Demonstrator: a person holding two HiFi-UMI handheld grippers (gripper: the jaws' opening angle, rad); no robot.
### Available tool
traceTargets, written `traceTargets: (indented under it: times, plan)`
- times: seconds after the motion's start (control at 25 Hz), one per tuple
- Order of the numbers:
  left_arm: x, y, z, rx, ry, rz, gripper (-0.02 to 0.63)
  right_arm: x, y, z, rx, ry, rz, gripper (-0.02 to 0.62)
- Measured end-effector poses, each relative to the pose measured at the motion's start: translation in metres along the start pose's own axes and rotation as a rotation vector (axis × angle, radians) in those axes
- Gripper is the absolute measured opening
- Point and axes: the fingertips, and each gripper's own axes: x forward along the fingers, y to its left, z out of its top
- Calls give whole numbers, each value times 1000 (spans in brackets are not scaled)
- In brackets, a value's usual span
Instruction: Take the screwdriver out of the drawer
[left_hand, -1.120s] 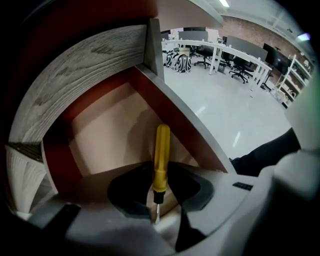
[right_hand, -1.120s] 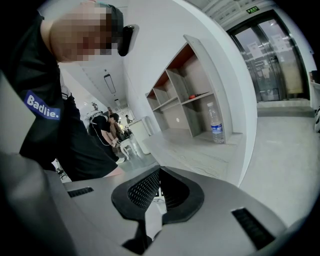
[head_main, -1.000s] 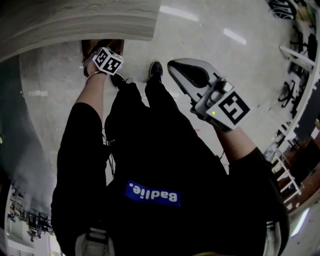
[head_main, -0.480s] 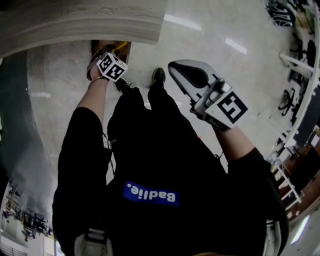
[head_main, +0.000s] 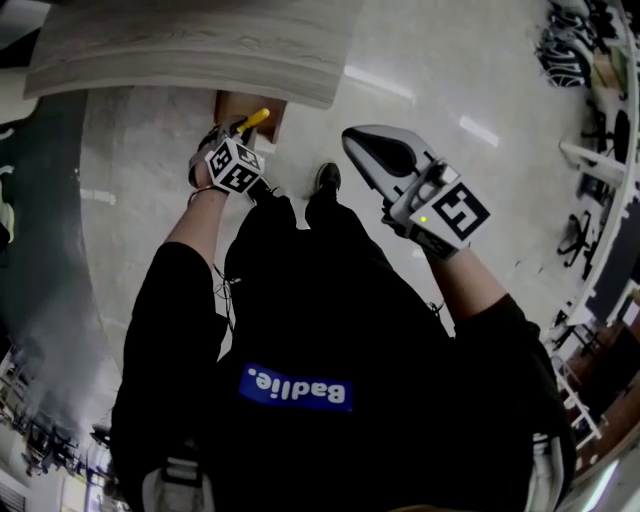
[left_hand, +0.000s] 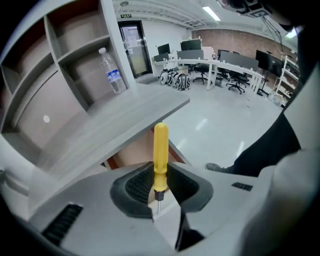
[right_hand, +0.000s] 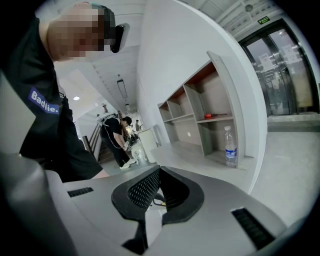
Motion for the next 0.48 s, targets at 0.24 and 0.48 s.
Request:
traceTargets:
  times: [0.24,0.48]
  plan:
    - [-47,1,26,-101,-120,46,80,0,4,17,-44,-29,26,31]
    - [-104,7,56,-176,-259,81,80,1,13,29,-74,-40,47,31]
